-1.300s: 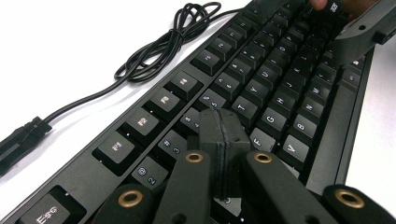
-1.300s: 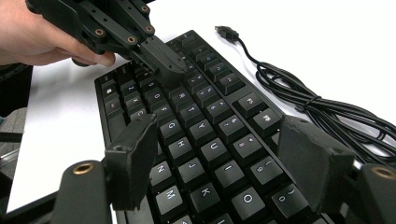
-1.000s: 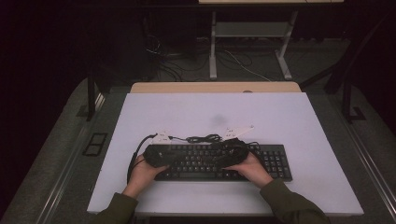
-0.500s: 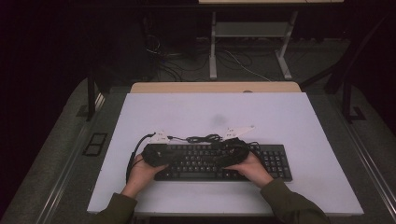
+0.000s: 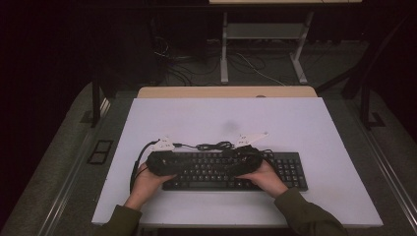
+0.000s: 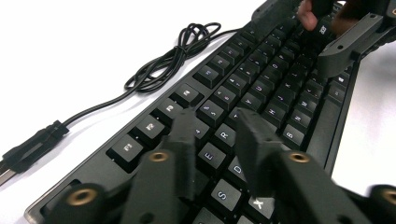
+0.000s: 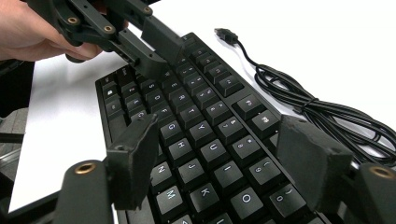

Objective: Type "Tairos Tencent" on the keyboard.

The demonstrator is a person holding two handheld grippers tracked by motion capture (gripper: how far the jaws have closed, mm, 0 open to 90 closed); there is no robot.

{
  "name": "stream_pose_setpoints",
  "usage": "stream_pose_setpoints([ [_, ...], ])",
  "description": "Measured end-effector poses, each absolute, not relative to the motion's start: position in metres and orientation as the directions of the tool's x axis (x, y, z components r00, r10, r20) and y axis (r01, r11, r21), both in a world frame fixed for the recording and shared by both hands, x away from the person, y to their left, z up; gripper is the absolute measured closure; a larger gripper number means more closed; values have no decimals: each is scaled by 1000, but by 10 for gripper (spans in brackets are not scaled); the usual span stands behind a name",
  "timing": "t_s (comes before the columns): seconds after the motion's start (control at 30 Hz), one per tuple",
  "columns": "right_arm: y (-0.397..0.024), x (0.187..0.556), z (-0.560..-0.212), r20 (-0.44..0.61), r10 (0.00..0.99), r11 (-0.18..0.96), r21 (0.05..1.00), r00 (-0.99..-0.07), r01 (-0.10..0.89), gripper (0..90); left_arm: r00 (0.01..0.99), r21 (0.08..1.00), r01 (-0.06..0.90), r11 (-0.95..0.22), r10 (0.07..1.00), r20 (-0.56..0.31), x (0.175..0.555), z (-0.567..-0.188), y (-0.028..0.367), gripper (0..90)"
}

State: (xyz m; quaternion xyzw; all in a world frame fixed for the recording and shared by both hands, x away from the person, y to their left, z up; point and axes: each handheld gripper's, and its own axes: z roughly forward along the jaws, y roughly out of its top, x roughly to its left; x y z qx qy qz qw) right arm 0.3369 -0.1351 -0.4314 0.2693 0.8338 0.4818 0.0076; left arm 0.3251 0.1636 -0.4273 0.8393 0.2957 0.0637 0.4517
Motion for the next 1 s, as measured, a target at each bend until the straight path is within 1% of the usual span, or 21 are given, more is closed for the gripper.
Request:
stream_pose_setpoints([
  [0.17, -134, 335, -430, 253, 447, 399, 803, -858, 444, 357, 803, 805, 447, -390, 572, -169, 324, -427, 167, 493],
  [0.3, -133, 334, -430, 259, 438, 405, 798, -861, 446, 421, 799, 804, 447, -392, 580, -161, 324, -428, 168, 422],
  [0.5, -131, 331, -430, 263, 417, 423, 791, -870, 442, 564, 798, 807, 445, -388, 582, -161, 323, -428, 168, 366],
  [0.77, -126, 327, -429, 261, 379, 457, 781, -888, 425, 767, 795, 811, 444, -381, 586, -160, 322, -429, 167, 334],
  [0.93, -123, 324, -429, 262, 356, 471, 779, -897, 414, 862, 793, 811, 444, -380, 588, -158, 322, -429, 168, 324],
  [1.0, -122, 324, -430, 257, 348, 477, 779, -901, 406, 887, 791, 811, 447, -378, 590, -161, 322, -429, 167, 318],
])
